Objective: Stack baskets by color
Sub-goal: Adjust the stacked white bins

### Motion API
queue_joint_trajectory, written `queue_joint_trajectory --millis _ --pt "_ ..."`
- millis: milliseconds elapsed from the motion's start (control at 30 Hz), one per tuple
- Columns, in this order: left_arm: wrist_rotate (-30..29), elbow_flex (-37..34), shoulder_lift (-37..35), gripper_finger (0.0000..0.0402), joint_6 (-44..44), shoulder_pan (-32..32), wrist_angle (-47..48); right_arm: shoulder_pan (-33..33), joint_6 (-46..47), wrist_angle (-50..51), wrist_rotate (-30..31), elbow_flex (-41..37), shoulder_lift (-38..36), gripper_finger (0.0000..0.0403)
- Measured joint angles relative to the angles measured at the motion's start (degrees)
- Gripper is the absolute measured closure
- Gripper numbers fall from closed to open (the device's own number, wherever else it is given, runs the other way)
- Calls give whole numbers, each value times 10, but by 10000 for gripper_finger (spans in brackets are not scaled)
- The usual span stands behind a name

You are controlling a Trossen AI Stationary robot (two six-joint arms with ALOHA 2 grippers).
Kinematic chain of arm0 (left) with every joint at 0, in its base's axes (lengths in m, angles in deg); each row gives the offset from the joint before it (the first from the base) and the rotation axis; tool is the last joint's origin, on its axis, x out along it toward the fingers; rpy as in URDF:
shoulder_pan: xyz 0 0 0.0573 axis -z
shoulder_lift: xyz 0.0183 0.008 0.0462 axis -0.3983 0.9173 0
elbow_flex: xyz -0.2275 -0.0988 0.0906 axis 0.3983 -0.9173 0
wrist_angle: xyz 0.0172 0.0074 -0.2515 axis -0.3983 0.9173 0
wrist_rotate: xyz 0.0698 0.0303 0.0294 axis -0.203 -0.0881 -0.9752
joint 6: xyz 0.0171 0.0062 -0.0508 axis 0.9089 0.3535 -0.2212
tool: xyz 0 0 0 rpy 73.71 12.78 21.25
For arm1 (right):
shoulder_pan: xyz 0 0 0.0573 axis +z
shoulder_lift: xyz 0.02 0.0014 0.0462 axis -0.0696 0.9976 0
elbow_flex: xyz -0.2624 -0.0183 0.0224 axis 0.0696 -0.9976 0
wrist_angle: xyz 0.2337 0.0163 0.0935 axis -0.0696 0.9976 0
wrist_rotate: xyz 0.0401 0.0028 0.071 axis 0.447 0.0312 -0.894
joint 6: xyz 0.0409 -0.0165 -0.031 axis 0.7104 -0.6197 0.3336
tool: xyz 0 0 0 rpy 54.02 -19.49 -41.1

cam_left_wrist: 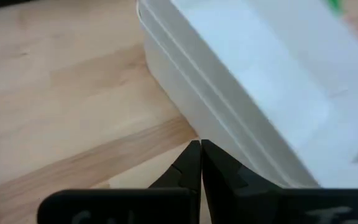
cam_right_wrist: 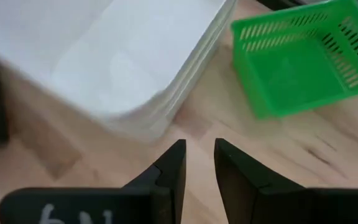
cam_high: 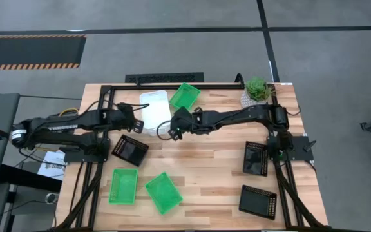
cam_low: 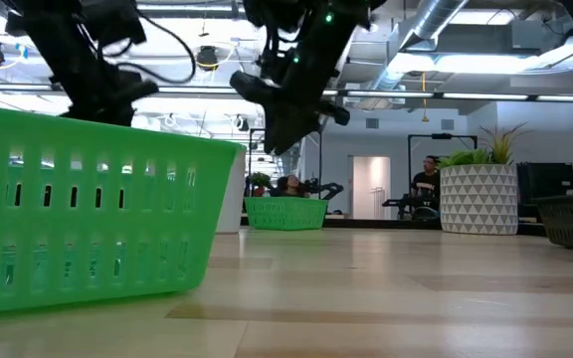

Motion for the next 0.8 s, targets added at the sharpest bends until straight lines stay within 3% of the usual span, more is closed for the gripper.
queue_joint_trajectory --millis 167,400,800 --pt "-15 7 -59 402 -16 22 -1 -30 -2 -17 -18 0 22 296" --pt "-19 7 -124 402 -30 42 1 -39 -7 -85 -102 0 48 296" --pt "-15 7 -158 402 -31 49 4 -8 -37 -116 -109 1 50 296"
